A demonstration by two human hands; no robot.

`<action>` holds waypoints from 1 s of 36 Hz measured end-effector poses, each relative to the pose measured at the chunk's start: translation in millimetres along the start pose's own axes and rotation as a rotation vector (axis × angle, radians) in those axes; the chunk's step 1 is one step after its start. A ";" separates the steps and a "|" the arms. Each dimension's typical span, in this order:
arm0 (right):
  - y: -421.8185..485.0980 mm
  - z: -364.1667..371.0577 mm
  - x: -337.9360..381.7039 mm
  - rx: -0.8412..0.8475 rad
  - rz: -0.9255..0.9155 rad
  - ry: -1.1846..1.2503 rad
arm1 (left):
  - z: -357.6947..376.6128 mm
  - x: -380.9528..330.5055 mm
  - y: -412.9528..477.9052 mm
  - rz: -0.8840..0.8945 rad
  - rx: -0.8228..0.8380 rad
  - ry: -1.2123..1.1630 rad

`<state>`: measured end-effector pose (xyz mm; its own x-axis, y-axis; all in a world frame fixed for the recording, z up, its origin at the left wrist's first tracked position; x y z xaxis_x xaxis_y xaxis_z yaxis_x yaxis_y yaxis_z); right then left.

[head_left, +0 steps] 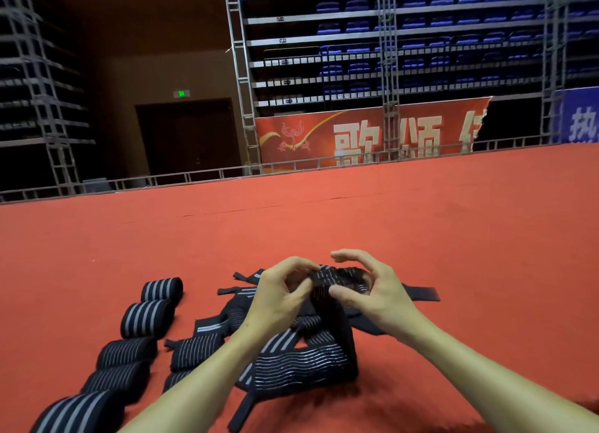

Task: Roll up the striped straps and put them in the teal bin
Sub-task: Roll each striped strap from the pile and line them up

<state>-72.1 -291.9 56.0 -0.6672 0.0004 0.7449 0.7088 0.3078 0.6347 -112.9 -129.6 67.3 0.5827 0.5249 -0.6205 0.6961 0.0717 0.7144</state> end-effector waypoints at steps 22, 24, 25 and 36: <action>2.3 -6.2 1.6 -0.103 -0.181 -0.230 | 5.3 -4.1 -2.8 0.062 0.007 0.003; 1.2 -4.2 4.3 -0.089 -0.195 -0.254 | 3.0 -3.8 -0.6 0.034 -0.017 -0.045; 0.9 -3.8 5.3 -0.089 -0.195 -0.263 | 1.5 -4.2 0.5 0.024 -0.026 -0.063; 22.4 -9.9 14.9 -0.092 -0.141 -0.055 | -2.4 -20.0 8.4 -0.032 -0.009 -0.162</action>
<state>-63.9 -294.4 83.4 -0.7712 0.0162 0.6364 0.6235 0.2205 0.7501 -119.7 -137.4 86.4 0.6209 0.3785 -0.6864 0.7120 0.0939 0.6958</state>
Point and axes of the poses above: each hand's wrist, its own y-axis towards the middle knuckle, its own z-axis out of the palm, x = y × z, the point moved 7 cm from there along y, towards the middle knuckle, and after that the axes turned 5 degrees about -x, right-handed, at the moved point
